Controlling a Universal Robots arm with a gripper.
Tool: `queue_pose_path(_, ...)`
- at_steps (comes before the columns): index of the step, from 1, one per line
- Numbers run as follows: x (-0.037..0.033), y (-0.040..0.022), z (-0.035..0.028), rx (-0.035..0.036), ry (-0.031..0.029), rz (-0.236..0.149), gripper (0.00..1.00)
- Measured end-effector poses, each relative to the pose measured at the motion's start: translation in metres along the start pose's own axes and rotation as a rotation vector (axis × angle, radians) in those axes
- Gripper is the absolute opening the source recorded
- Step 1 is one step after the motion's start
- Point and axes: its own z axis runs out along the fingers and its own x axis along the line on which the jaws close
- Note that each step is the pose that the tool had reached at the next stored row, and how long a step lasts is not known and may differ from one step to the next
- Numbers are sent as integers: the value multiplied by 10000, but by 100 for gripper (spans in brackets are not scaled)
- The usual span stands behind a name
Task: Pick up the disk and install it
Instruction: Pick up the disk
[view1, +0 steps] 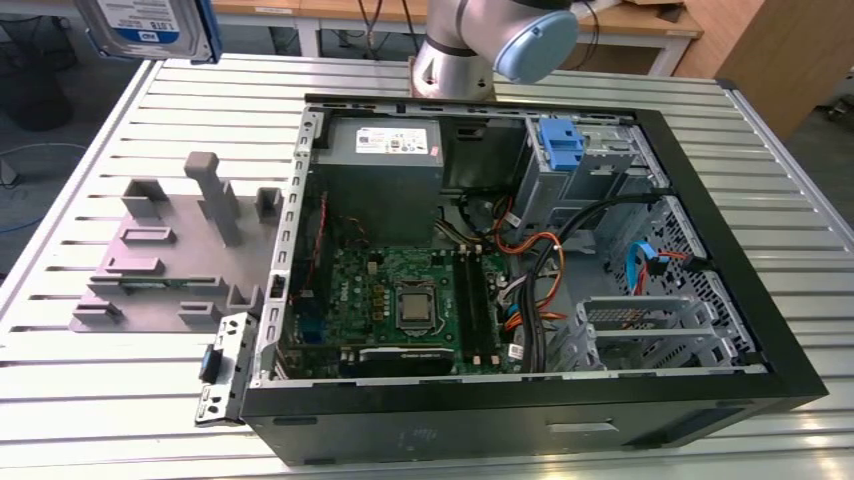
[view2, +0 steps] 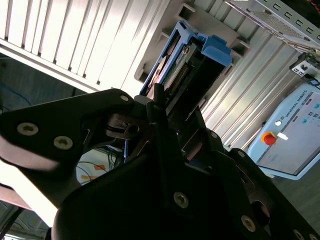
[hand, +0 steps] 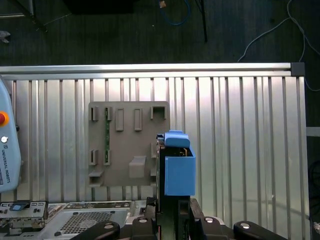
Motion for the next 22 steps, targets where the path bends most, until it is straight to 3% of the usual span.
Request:
queue_pose_path(12, -8, -207, 2, 0, 0, 1, 35)
queue_pose_path(22, -20, -519, 5, 0, 0, 1, 35)
